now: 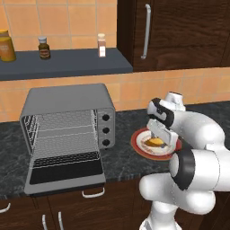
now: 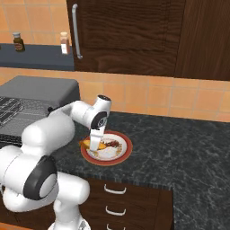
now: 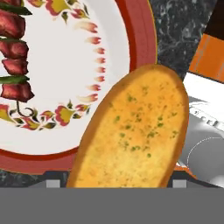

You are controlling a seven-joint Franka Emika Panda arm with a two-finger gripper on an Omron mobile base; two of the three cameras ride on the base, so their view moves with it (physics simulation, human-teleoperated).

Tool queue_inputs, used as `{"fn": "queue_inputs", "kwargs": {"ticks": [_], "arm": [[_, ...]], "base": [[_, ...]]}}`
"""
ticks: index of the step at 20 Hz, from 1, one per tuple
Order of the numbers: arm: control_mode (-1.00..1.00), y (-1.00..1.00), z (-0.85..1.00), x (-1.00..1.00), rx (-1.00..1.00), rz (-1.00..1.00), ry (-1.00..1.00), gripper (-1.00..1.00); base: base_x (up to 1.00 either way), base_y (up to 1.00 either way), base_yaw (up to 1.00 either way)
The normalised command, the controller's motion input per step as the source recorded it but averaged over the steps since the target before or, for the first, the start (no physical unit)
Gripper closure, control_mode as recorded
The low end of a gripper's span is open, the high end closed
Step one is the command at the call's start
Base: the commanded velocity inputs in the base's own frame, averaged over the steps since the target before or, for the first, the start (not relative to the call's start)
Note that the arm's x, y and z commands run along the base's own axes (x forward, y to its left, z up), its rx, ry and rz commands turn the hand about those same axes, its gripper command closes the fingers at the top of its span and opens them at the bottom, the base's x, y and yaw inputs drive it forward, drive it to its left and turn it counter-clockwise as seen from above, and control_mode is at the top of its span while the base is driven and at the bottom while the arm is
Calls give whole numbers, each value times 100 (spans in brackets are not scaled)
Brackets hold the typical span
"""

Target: Pick up the kebab skewer and baguette bread, and place them inside the toaster oven. Close the toaster oven door and start by setting the timer.

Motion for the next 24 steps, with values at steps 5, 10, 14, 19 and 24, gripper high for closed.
{"fn": "queue_inputs", "kwargs": {"ticks": [5,10,14,19,24], "arm": [[-100,98,45,-65,0,32,0,100],[-100,100,52,-9,0,30,-1,100],[-100,100,10,0,-2,38,-15,100],[-100,100,23,40,-6,33,-3,100],[-100,100,5,25,-10,22,-8,100]], "base": [[0,0,0],[0,0,0],[0,0,0],[0,0,0],[0,0,0]]}}
